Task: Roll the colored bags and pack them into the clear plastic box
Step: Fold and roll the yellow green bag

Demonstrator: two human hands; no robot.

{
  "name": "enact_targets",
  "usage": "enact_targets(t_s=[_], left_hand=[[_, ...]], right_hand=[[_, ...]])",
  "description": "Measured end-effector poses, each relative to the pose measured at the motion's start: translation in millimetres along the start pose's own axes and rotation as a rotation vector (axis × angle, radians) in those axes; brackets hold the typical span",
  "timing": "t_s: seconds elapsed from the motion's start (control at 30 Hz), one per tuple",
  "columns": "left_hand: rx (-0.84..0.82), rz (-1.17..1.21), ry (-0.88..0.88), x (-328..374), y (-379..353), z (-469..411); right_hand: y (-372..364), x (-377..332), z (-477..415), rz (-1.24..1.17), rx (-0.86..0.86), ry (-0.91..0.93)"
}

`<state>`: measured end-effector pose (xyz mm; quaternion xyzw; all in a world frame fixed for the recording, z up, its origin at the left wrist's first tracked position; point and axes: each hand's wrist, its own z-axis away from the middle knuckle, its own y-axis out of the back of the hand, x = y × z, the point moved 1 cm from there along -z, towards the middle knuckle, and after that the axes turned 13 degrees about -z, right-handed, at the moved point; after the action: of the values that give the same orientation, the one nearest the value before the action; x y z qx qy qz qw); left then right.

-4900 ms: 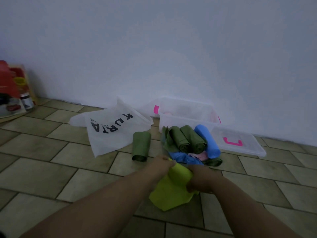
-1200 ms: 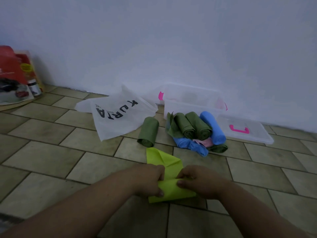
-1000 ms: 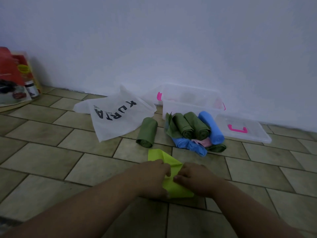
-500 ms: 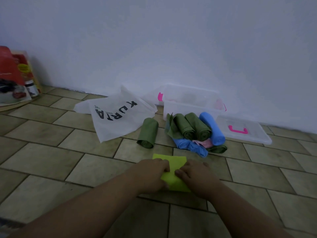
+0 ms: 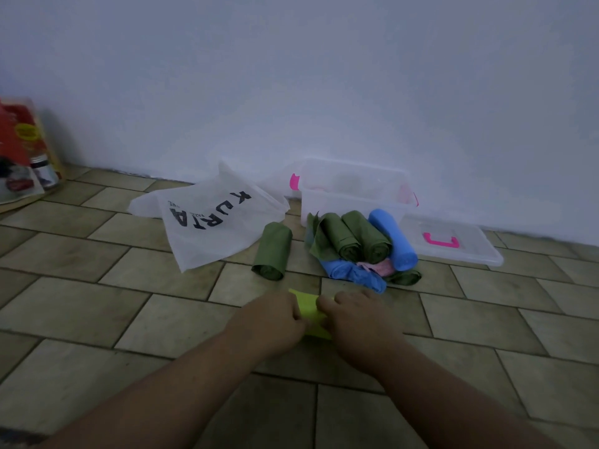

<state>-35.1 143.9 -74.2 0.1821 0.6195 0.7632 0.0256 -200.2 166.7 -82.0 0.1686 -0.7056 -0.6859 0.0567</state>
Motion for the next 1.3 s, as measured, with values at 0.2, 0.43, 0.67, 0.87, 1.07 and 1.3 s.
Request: enact_targets(t_s=[0.2,0.43,0.67,0.87,1.07,1.3], left_hand=[[-0.260,0.424,0.122,6,-3,7],[-0.281,1.174,0.414,23,-15,-4],[-0.154,1.344,0.508,24,-22,-20],[-0.231,1.470,0.401,29,-12,-33],[0.069,1.158,0.122,41,52,-98],[0.184,0.258,0.075,22,114,-217]], right_hand=[[10,0,-4,0.061,-0.125,-0.004],[15,0,-8,-0.495,-0.271,-0.401],[-3,-4,11,-1.011,-0.150,-0.455],[5,11,-2,-1.661,-0.163,-0.615],[66,46,-62,-1.680,-0.121,-0.512],[145,127,-176,-1.624,0.381,-0.528]])
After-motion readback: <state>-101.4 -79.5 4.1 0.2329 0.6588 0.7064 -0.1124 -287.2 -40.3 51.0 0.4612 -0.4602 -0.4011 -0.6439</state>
